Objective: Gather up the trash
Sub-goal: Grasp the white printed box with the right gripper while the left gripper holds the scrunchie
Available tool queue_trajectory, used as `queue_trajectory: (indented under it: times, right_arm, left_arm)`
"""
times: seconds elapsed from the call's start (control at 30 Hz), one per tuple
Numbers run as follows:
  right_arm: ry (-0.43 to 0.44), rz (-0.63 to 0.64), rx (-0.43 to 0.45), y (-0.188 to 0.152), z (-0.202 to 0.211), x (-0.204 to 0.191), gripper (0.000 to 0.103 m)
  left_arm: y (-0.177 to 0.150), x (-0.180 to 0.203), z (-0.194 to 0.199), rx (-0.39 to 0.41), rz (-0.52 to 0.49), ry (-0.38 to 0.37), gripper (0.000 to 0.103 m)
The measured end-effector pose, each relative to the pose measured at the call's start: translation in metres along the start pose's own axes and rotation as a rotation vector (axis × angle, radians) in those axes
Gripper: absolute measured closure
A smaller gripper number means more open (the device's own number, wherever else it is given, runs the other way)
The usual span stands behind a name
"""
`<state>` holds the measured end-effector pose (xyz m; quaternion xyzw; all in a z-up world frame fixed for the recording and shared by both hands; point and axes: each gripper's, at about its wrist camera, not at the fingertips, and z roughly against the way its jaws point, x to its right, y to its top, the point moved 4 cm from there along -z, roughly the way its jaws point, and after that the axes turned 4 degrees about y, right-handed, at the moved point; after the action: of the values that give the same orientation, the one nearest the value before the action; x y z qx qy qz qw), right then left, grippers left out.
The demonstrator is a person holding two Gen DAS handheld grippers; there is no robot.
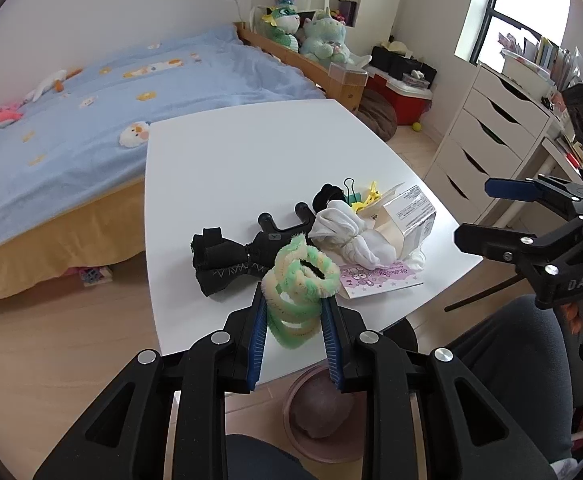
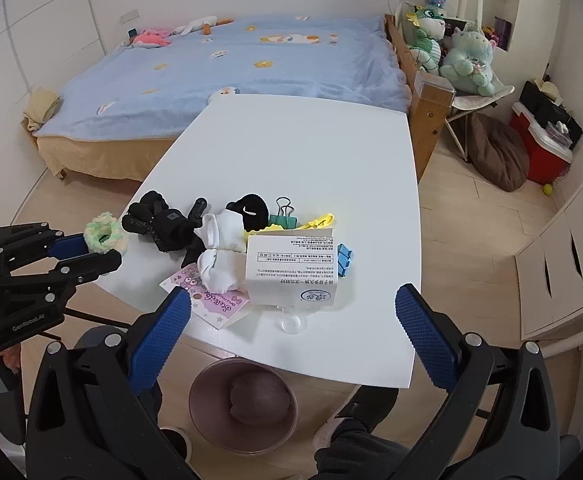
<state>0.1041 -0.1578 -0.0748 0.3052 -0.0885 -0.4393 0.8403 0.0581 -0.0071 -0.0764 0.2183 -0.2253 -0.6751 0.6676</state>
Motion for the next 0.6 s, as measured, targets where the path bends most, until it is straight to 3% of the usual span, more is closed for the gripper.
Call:
queue_trajectory:
  times: [0.33, 0.6]
  right_arm:
    - [0.028, -0.002, -0.088, 0.007, -0.042, 0.014, 0.003]
    - [0.058, 0.016, -0.101, 0.007, -0.053, 0.012, 0.004]
  left_arm:
    - [-0.001, -0.002, 0.005, 0.005, 0.015, -0.015, 0.078]
    - [-0.003, -0.004, 0.006, 0.001, 0.026, -0.022, 0.078]
